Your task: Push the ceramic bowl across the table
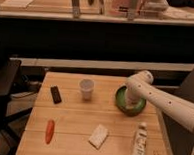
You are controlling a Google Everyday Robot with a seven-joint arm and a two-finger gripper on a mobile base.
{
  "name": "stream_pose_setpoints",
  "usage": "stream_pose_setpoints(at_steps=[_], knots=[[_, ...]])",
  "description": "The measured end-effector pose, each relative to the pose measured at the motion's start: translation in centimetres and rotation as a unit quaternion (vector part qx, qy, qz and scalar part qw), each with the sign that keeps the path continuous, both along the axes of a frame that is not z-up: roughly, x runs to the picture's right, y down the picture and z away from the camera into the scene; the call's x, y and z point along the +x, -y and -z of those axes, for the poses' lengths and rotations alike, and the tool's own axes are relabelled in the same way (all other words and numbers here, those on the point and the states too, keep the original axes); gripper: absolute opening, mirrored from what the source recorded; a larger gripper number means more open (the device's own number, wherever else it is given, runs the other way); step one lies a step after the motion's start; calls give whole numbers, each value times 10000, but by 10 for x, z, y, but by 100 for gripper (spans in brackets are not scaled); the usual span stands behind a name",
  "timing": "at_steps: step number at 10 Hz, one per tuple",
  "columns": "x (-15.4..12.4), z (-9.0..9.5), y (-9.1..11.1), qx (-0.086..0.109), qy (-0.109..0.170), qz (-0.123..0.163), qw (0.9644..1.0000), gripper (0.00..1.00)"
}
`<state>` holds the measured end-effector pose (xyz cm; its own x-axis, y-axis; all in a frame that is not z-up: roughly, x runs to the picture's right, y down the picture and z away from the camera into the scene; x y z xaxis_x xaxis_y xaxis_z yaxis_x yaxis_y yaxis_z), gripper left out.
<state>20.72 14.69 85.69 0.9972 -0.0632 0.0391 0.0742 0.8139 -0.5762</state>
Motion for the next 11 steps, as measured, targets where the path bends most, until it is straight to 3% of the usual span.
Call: stream_pose_setpoints(at_steps=[4, 8, 11], knots=[[-44, 2, -11, -138, 177, 337, 9992, 3], [-77, 6, -21, -255, 329, 711, 9966, 3], [-118, 7, -27, -300, 477, 993, 9935, 3]])
